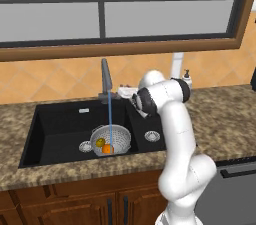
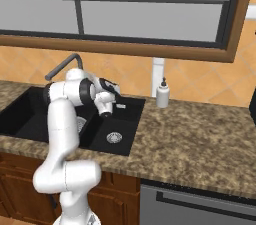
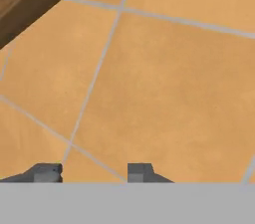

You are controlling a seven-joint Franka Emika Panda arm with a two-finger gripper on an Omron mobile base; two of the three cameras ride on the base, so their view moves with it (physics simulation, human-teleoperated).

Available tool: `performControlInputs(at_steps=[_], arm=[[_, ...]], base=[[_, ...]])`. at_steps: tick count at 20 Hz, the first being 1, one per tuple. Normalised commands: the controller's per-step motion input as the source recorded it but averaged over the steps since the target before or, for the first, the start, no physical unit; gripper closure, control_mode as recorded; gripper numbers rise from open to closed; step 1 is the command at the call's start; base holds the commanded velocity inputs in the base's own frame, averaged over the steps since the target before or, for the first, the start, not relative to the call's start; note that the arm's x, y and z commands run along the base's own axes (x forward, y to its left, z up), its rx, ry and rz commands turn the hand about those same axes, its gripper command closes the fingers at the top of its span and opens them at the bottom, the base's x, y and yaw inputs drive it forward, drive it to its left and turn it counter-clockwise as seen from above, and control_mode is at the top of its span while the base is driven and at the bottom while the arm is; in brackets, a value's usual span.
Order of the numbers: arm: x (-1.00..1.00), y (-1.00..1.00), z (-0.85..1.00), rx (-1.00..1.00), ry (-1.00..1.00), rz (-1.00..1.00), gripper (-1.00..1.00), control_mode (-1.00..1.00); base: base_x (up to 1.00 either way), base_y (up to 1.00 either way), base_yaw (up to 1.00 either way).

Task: Put the colander in the sink, put the orange, mango in the colander, and turn on the sink faucet and pour water over the colander.

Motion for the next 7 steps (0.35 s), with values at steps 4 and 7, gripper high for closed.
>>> performControlInputs(at_steps=[4,7], arm=[[0.00,-0.66,-0.01,0.00,0.20,-0.16,1.00,-1.00],[0.00,-0.58,0.00,0.00,0.34,-0.21,1.00,-1.00]], base=[[0.00,0.00,0.00],[0.00,0.00,0.00]])
